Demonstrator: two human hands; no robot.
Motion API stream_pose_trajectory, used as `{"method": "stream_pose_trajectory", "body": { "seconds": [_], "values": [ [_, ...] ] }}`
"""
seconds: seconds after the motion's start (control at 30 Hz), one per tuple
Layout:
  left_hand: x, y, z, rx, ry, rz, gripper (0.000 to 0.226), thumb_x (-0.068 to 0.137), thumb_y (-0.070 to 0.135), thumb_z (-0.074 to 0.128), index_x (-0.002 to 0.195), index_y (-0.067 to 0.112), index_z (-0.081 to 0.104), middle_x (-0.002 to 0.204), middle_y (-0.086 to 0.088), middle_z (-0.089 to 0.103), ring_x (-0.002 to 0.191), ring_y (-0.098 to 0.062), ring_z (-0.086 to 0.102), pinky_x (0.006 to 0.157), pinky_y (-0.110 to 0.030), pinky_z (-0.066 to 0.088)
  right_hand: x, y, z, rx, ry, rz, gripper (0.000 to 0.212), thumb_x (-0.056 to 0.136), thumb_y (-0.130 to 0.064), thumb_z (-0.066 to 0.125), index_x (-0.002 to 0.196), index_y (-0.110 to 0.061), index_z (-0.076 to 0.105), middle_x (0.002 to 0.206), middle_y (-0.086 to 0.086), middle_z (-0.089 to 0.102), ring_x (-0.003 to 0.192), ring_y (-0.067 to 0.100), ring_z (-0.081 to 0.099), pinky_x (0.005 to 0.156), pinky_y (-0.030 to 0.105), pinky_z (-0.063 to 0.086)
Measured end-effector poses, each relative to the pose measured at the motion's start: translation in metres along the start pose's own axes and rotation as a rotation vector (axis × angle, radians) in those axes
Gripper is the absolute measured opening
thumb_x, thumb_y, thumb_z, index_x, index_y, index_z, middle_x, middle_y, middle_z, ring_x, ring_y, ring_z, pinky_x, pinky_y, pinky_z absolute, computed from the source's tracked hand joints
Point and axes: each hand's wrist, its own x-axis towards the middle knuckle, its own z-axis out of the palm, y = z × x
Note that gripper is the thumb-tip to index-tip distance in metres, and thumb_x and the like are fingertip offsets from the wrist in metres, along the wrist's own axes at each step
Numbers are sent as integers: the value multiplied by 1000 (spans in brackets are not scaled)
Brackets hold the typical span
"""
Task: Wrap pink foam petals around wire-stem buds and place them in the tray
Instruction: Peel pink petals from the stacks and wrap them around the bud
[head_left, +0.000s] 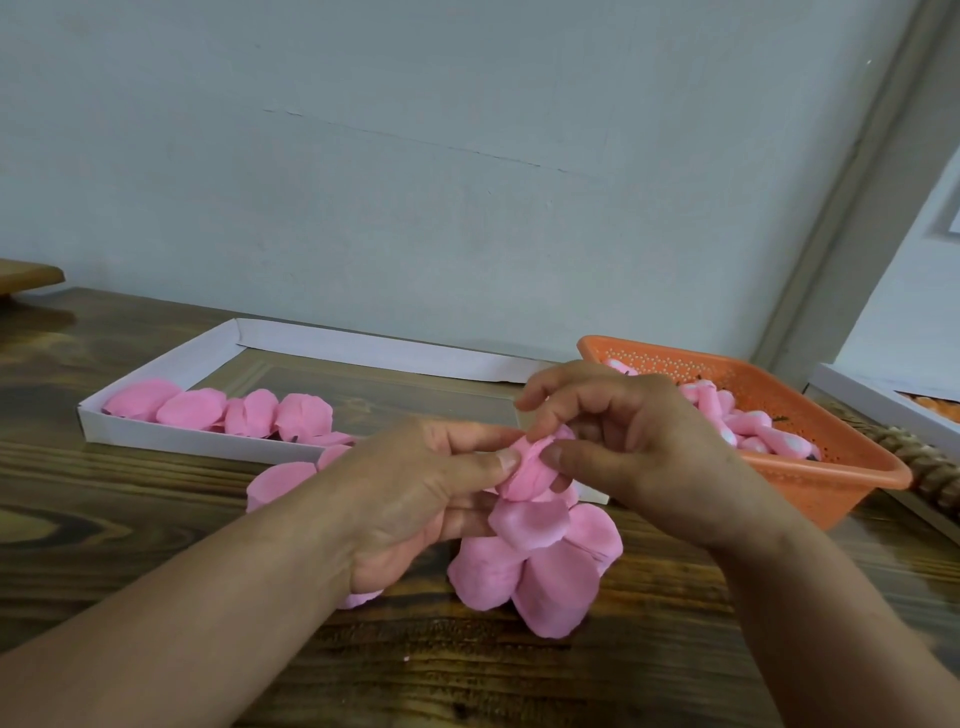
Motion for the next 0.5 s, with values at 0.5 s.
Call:
{"method": "stream_pose_trajectory", "body": {
  "seconds": [0.5],
  "values": [
    [-5, 5, 4, -161, -104, -117, 28, 78, 16, 59, 99, 2, 72, 104, -19, 71, 88, -30, 70, 85, -34, 53, -1, 0, 3, 139, 0, 20, 13, 82, 14, 58, 82, 3, 65, 70, 7, 68, 60, 12, 65, 58, 20, 52]
  ]
}}
